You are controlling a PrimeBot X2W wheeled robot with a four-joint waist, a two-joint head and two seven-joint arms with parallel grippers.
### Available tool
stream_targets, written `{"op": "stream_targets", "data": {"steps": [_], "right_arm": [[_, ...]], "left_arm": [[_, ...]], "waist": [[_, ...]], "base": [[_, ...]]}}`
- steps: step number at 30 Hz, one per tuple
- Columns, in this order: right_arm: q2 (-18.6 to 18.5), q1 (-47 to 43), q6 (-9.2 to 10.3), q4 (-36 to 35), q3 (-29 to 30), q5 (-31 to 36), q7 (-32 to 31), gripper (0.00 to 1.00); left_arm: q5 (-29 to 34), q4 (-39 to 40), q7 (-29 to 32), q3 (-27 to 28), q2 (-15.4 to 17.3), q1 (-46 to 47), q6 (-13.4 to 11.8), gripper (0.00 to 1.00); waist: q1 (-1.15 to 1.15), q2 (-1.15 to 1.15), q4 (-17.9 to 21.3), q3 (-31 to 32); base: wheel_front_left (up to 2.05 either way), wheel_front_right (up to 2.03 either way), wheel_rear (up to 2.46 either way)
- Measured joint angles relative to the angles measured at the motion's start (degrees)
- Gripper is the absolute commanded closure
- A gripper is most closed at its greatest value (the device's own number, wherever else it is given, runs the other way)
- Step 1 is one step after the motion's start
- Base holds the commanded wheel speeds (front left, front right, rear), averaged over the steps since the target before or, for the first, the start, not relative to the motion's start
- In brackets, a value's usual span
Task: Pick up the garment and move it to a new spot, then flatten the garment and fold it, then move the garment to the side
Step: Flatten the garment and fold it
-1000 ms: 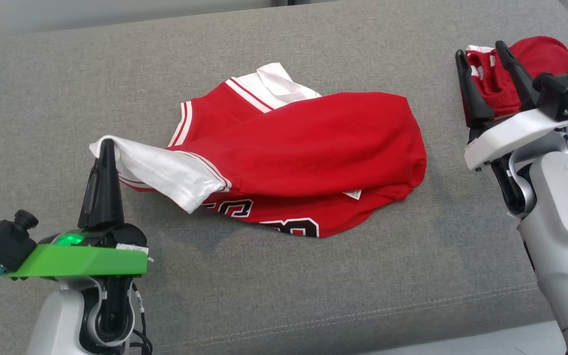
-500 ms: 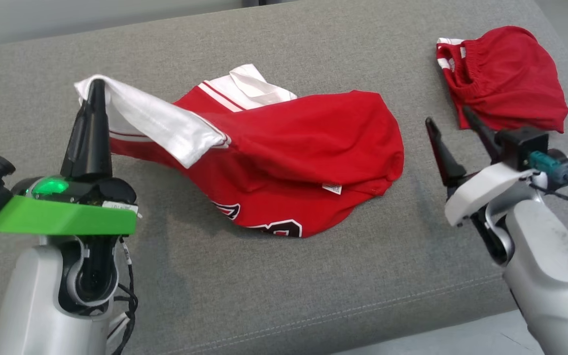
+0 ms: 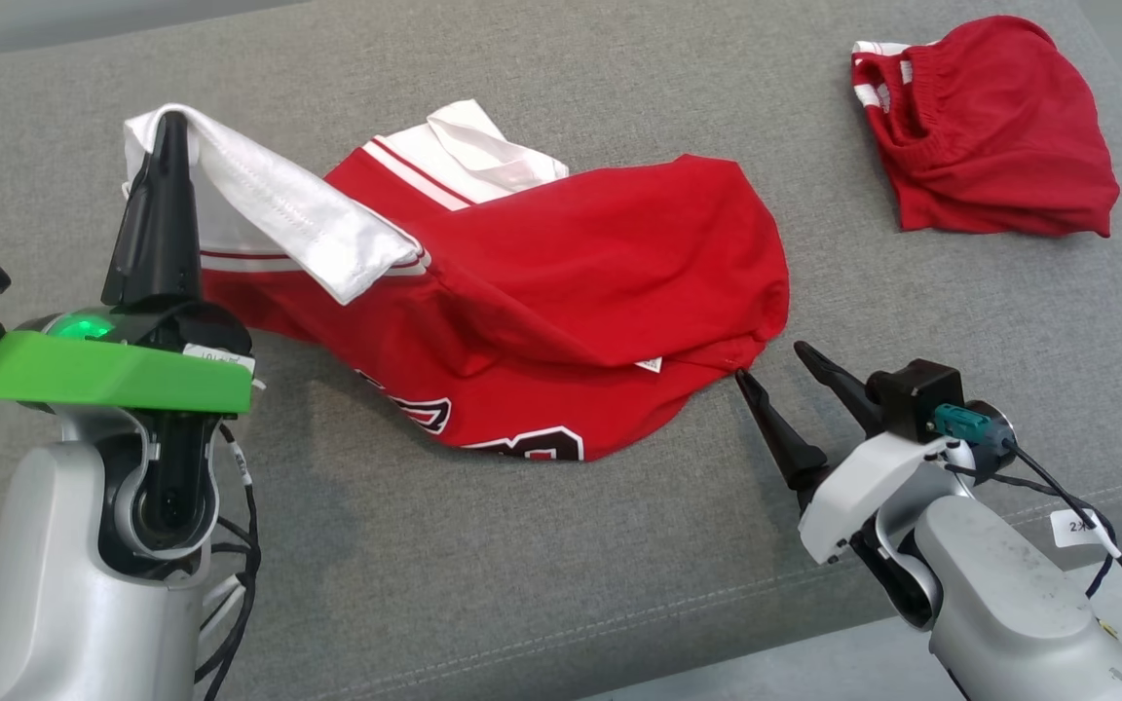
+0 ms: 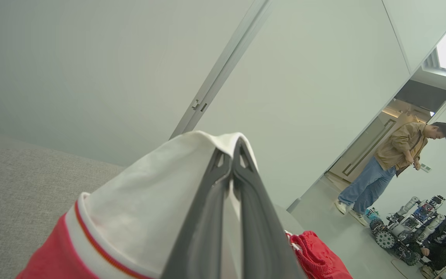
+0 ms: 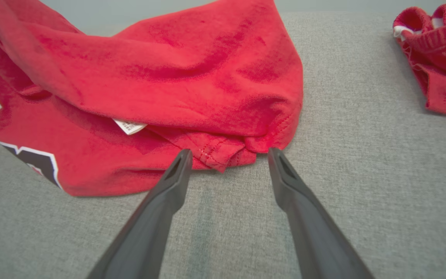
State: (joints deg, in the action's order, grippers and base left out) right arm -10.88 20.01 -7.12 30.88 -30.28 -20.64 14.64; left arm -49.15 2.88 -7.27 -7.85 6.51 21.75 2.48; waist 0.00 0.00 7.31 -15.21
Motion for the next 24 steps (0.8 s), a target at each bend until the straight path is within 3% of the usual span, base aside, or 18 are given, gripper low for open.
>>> {"op": "stream_targets", "data": {"steps": [22, 24], "right_arm": [[-1.65, 1.99, 0.00, 1.97, -5.76, -5.28, 0.00, 0.00], [-1.76, 2.21, 0.00, 1.99, -5.95, -5.75, 0.00, 0.19]], "left_arm": [[-0.62, -2.54, -0.51, 0.47, -0.45, 0.07, 0.03, 1.00], [-0.63, -2.60, -0.68, 0.51, -0.44, 0.07, 0.04, 1.00]], "waist": [[0.00, 0.00, -3.57, -1.79], [0.00, 0.00, -3.60, -1.82]], "base": [[0.00, 0.00, 0.00], [0.00, 0.00, 0.00]]}}
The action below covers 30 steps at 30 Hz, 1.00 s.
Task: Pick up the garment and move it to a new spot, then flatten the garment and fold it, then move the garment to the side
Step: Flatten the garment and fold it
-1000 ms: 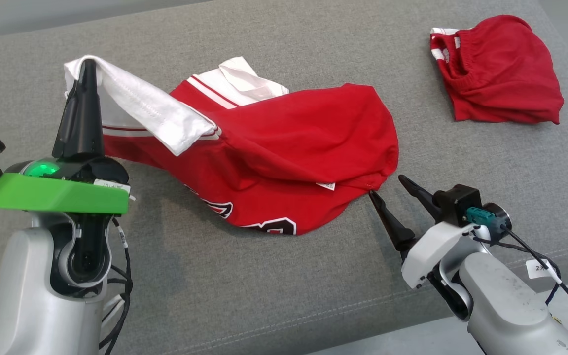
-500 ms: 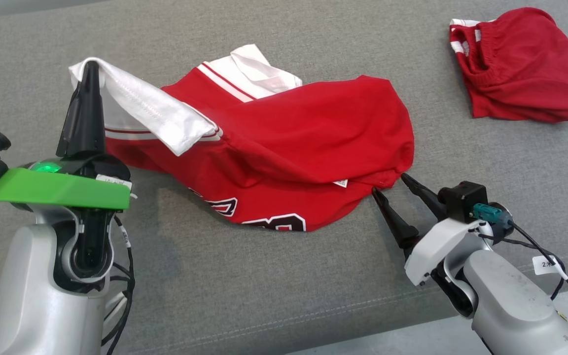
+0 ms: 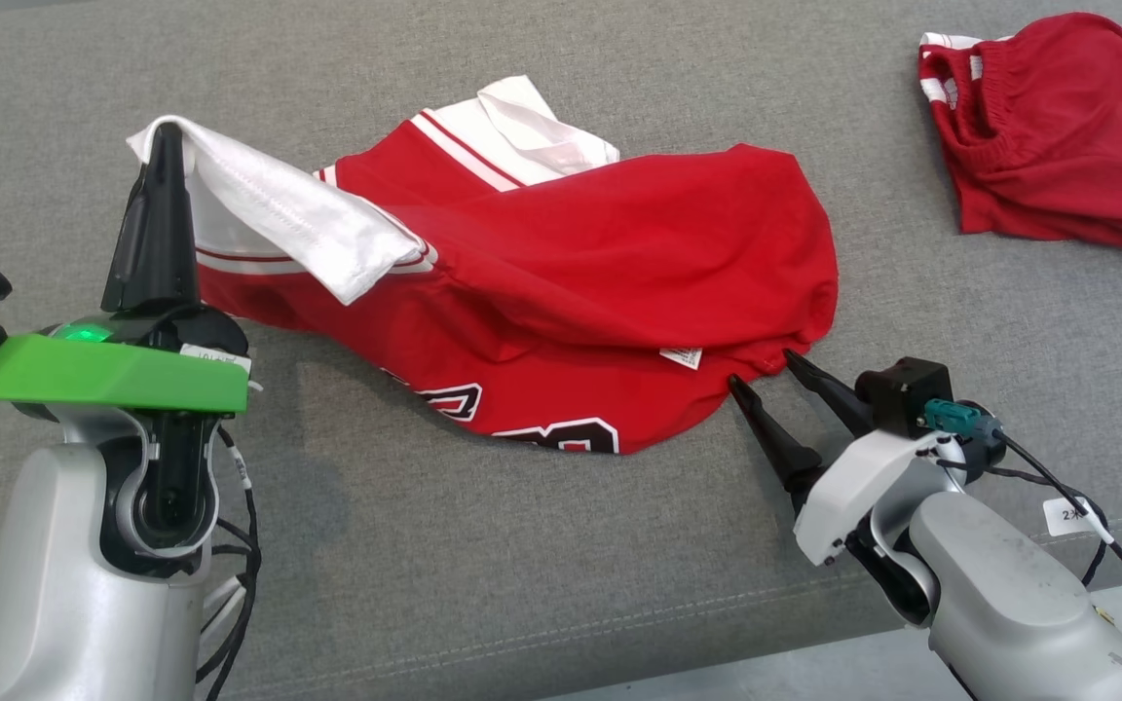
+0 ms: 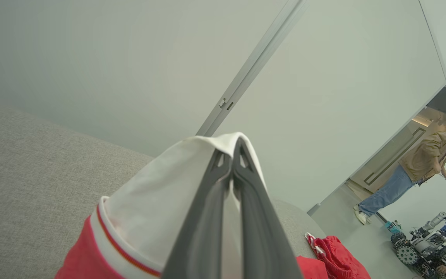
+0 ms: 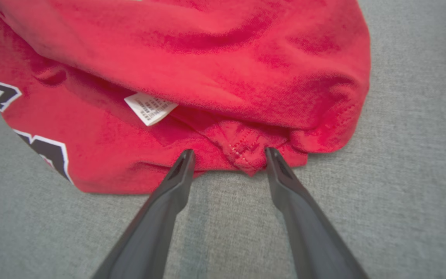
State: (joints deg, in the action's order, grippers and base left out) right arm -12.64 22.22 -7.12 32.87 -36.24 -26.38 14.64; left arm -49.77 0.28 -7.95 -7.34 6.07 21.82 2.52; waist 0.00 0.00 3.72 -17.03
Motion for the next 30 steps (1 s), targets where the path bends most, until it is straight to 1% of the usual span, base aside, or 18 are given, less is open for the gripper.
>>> {"op": "stream_targets", "data": {"steps": [2, 3, 4, 5, 6, 7, 11, 14, 19, 23, 27, 30], "right_arm": [[-0.04, 0.34, 0.00, -0.03, -0.20, -0.44, 0.00, 0.51], [-0.10, 0.58, 0.00, -0.03, -0.34, -0.56, 0.00, 0.56], [-0.16, 0.83, 0.00, -0.04, -0.51, -0.68, 0.00, 0.62], [-0.23, 0.98, 0.00, -0.08, -0.60, -0.88, 0.00, 0.81], [-0.34, 1.07, 0.00, -0.09, -0.70, -0.89, 0.00, 0.95], [-0.49, 1.12, 0.00, -0.19, -0.77, -0.89, 0.00, 1.00], [-1.03, 1.59, 0.00, -1.20, -0.81, -0.89, 0.00, 1.00], [-1.31, 2.59, 0.00, -3.79, 0.41, -0.81, -0.01, 1.00], [-2.69, 4.80, 0.00, -9.58, 5.28, -0.25, -0.03, 1.00], [-3.90, 5.36, 0.00, -14.59, 9.78, 0.78, -0.03, 1.00], [-5.37, 5.16, 0.08, -19.03, 13.13, 1.93, -0.03, 1.00], [-6.42, 3.40, 0.08, -21.96, 14.77, 2.26, -0.02, 1.00]], "left_arm": [[-0.03, -0.13, -0.01, 0.07, 0.01, 0.00, 0.02, 1.00], [-0.07, -0.19, -0.15, 0.09, 0.02, 0.00, 0.05, 1.00], [-0.07, -0.27, -0.19, 0.11, 0.03, 0.00, 0.07, 1.00], [-0.07, -0.38, -0.19, 0.13, 0.03, 0.00, 0.07, 1.00], [-0.07, -0.47, -0.19, 0.16, 0.03, 0.00, 0.07, 1.00], [-0.07, -0.53, -0.24, 0.21, 0.04, 0.00, 0.08, 1.00], [-0.37, -0.75, -0.69, 0.82, 0.04, -0.01, 0.23, 1.00], [-0.57, -0.77, -1.21, 1.60, 0.09, -0.03, 0.23, 1.00], [-1.90, -0.63, -2.58, 3.08, 0.10, -0.18, 0.73, 1.00], [-3.43, 0.94, -3.39, 4.25, 0.00, -0.88, 1.57, 1.00], [-4.85, 3.02, -4.05, 5.46, -0.15, -3.29, 2.04, 1.00], [-6.05, 4.66, -4.20, 5.60, -0.16, -6.38, 2.29, 1.00]], "waist": [[0.00, 0.00, 0.03, -0.02], [0.00, 0.00, 0.06, -0.02], [0.00, 0.00, 0.11, -0.03], [0.00, 0.00, 0.16, -0.03], [0.00, 0.00, 0.21, -0.03], [0.00, 0.00, 0.28, -0.03], [0.00, 0.00, 0.53, 0.03], [0.00, 0.00, 0.71, 0.13], [0.00, 0.00, 1.03, 0.73], [0.00, 0.00, 1.44, 1.73], [0.00, 0.00, 1.92, 3.12], [0.00, 0.00, 2.29, 4.32]], "base": [[0.00, 0.00, 0.00], [0.00, 0.00, 0.00], [0.00, 0.00, 0.00], [0.00, 0.00, 0.00], [0.00, 0.00, 0.00], [0.00, 0.00, 0.00], [0.00, 0.00, 0.00], [0.00, 0.00, 0.00], [0.00, 0.00, 0.00], [0.00, 0.00, 0.00], [0.00, 0.00, 0.00], [0.00, 0.00, 0.00]]}}
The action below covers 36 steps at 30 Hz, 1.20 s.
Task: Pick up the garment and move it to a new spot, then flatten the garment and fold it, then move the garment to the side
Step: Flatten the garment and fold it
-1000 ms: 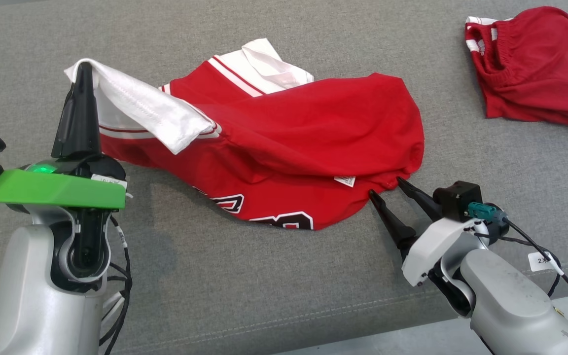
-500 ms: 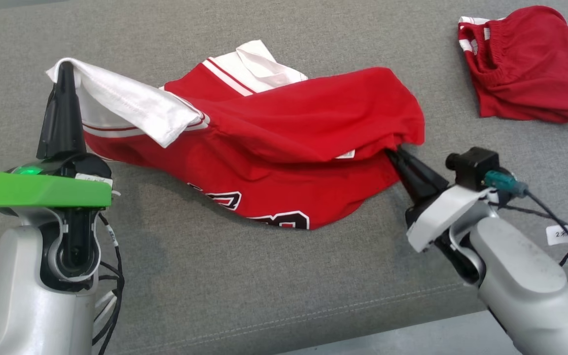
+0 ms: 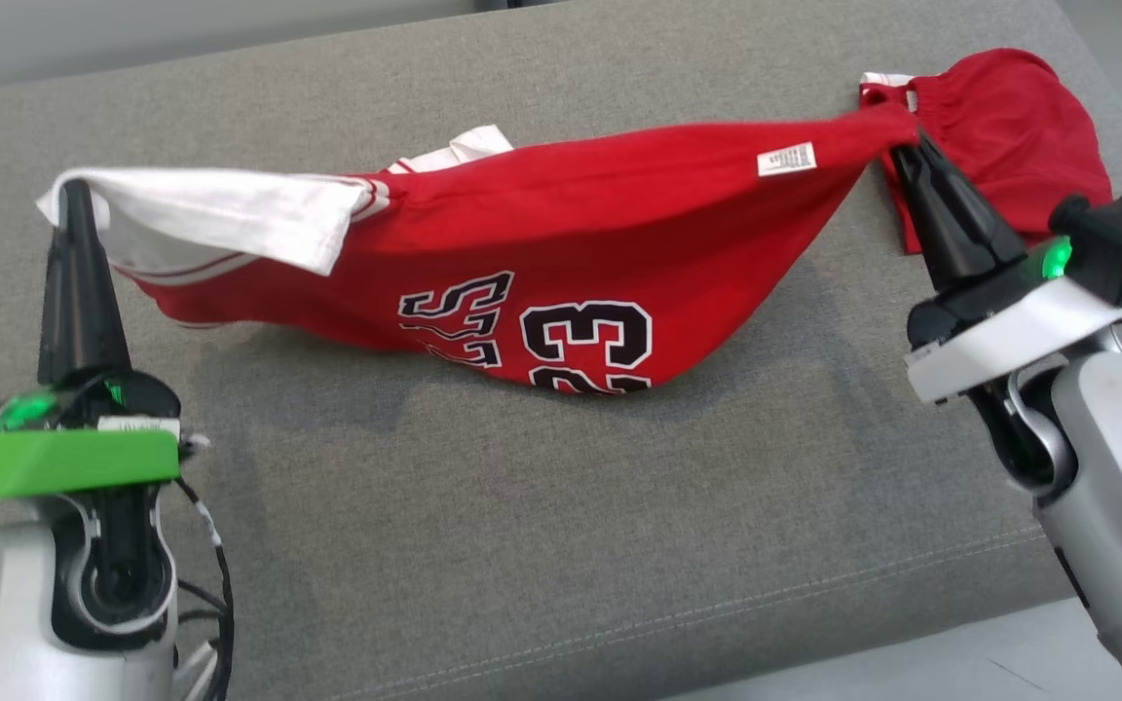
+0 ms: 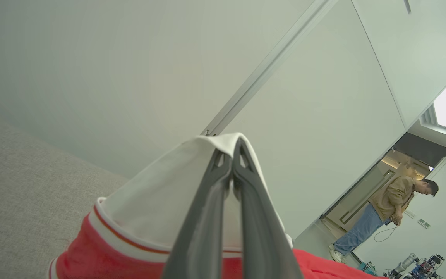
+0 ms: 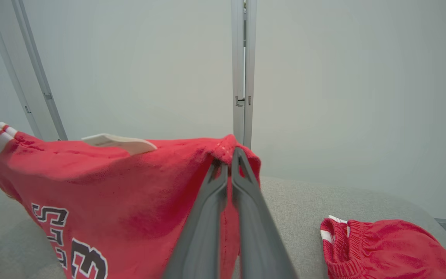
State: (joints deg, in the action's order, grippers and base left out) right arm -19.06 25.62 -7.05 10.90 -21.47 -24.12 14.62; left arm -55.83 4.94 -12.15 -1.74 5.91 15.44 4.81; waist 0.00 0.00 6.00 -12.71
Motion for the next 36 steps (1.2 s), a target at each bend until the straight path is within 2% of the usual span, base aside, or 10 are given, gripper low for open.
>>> {"op": "stream_targets", "data": {"steps": [4, 9, 19, 22, 24, 28, 30, 32, 34, 36], "right_arm": [[-1.59, -6.97, 0.00, 0.24, -1.85, -0.73, 0.02, 1.00], [-4.53, -17.51, -0.01, 3.26, -6.15, -2.55, -1.74, 1.00], [-7.09, -20.15, -0.02, -0.32, -8.96, -5.90, -5.27, 1.00], [-7.57, -13.91, -0.02, -0.92, -11.38, -5.72, -7.75, 1.00], [-7.22, -5.76, -0.10, -0.60, -13.36, -5.09, -10.43, 1.00], [-5.55, 14.83, -0.08, 3.52, -6.81, -2.33, -12.58, 1.00], [-4.90, 24.10, 2.32, 4.08, -1.46, -1.55, -10.59, 1.00], [-4.54, 30.98, 4.16, 4.10, 1.03, 0.27, -8.03, 1.00], [-3.66, 33.25, 4.10, 4.63, 0.62, 0.37, -6.71, 1.00], [-3.01, 31.64, 3.48, 6.25, -2.14, 0.79, -6.35, 1.00]], "left_arm": [[0.01, 1.20, 1.09, -0.70, 0.33, -6.42, 0.14, 1.00], [0.02, 1.38, 1.88, 0.30, 1.10, -14.06, -1.29, 1.00], [-0.58, 3.76, 6.98, -4.15, 2.22, -19.46, -1.23, 1.00], [-1.55, 1.30, 9.90, -6.31, 2.49, -16.27, -1.23, 1.00], [-0.58, -1.69, 12.55, -7.55, 3.67, -9.66, -1.68, 1.00], [1.49, -6.62, 14.79, -4.91, 4.60, 10.10, -6.55, 1.00], [1.46, -6.14, 13.14, -1.99, 3.18, 20.97, -7.92, 1.00], [-0.02, -5.17, 11.50, 0.25, 1.18, 30.08, -8.56, 1.00], [-0.71, -4.71, 11.27, 0.23, 0.67, 34.04, -8.44, 1.00], [-0.87, -5.31, 12.17, -1.07, 0.68, 33.59, -7.80, 1.00]], "waist": [[0.00, 0.00, 0.46, 1.49], [0.00, 0.00, 0.71, 2.45], [0.00, 0.00, 0.55, 2.53], [0.00, 0.00, 0.41, 2.51], [0.00, 0.00, 0.28, 2.79], [0.00, 0.00, -0.09, 3.90], [0.00, 0.00, -0.46, 4.55], [0.00, 0.00, -0.93, 5.20], [0.00, 0.00, -1.42, 5.81], [0.00, 0.00, -1.95, 6.22]], "base": [[0.00, 0.00, 0.00], [0.00, 0.00, 0.00], [0.00, 0.00, 0.00], [0.00, 0.00, 0.00], [0.00, 0.00, 0.00], [0.00, 0.00, 0.00], [0.00, 0.00, 0.00], [0.00, 0.00, 0.00], [0.00, 0.00, 0.00], [0.00, 0.00, 0.00]]}}
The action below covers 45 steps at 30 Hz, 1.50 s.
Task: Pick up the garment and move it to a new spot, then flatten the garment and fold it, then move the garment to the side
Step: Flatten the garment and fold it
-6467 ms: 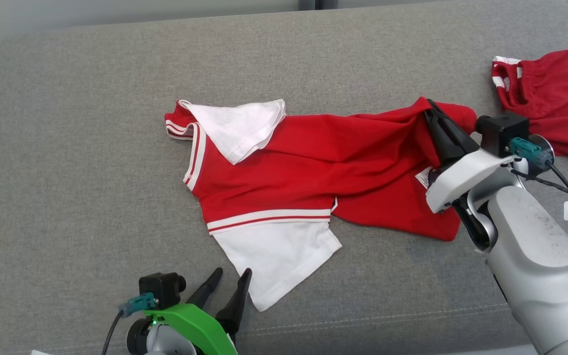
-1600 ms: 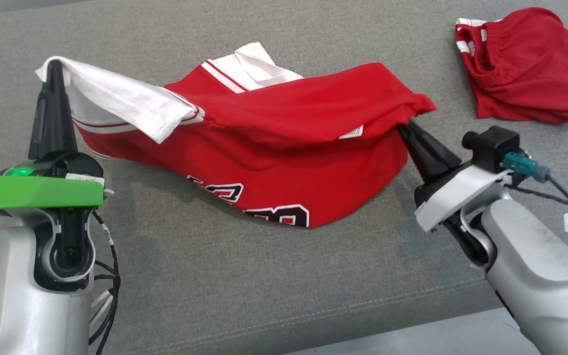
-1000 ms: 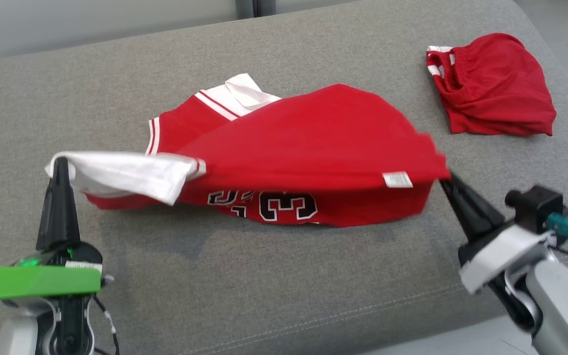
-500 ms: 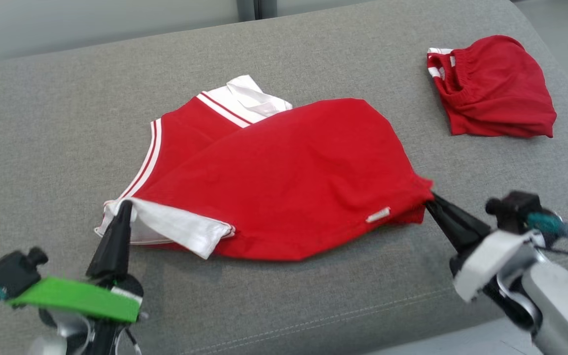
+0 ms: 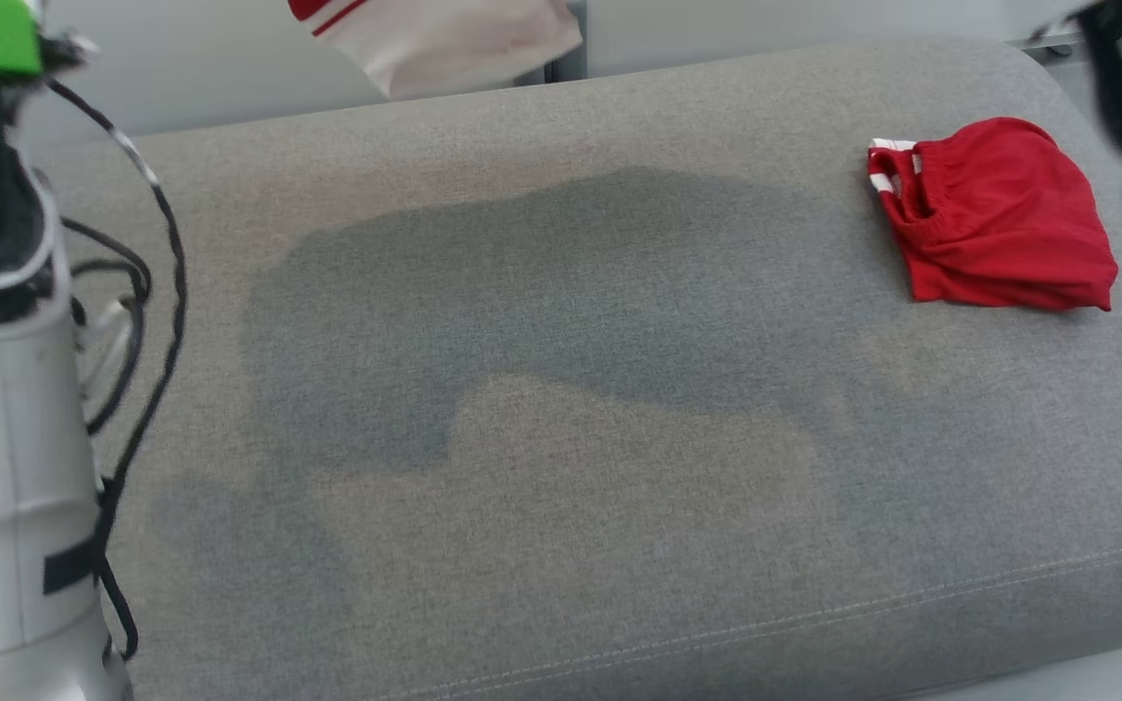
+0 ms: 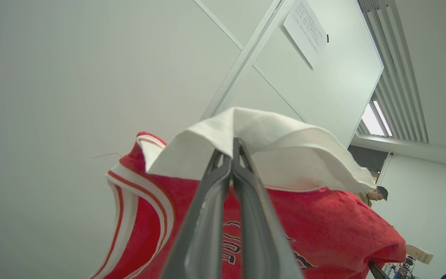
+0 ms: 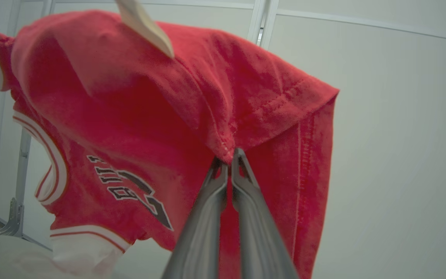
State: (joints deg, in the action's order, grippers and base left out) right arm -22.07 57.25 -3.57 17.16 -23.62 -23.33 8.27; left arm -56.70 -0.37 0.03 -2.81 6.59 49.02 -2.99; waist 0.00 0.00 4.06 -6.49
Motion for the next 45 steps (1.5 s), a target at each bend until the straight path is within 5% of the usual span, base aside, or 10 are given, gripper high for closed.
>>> {"op": "stream_targets", "data": {"steps": [7, 12, 18, 30, 45], "right_arm": [[2.96, -20.68, -2.49, 11.15, -8.87, -3.12, -3.00, 1.00], [3.23, -29.08, -2.49, 15.94, -8.89, -5.82, -1.89, 1.00], [3.46, -29.67, -2.49, 17.13, -5.92, -7.77, 2.65, 1.00], [3.92, -34.77, -2.99, 15.33, -6.56, -8.01, 5.34, 1.00], [0.89, -44.13, -3.15, 7.35, -2.43, -10.10, 5.90, 1.00]], "left_arm": [[-1.24, -5.68, 5.50, -5.15, 1.16, -24.27, 0.45, 1.00], [-3.35, -8.34, 4.89, -5.71, -1.52, -39.81, 0.38, 1.00], [-4.54, -8.32, 2.58, -6.67, -3.16, -42.58, 2.55, 1.00], [-1.82, -3.20, -0.99, -10.06, -1.34, -47.14, 7.82, 1.00], [-5.44, 5.10, -1.46, -7.62, 0.01, -54.94, 8.73, 1.00]], "waist": [[0.00, 0.00, -0.32, -1.12], [0.00, 0.00, -0.07, -3.22], [0.00, 0.00, -0.91, -4.66], [0.00, 0.00, -2.13, -3.55], [0.00, 0.00, -0.81, -2.30]], "base": [[0.00, 0.00, 0.00], [0.00, 0.00, 0.00], [0.00, 0.00, 0.00], [0.00, 0.00, 0.00], [0.00, 0.00, 0.00]]}}
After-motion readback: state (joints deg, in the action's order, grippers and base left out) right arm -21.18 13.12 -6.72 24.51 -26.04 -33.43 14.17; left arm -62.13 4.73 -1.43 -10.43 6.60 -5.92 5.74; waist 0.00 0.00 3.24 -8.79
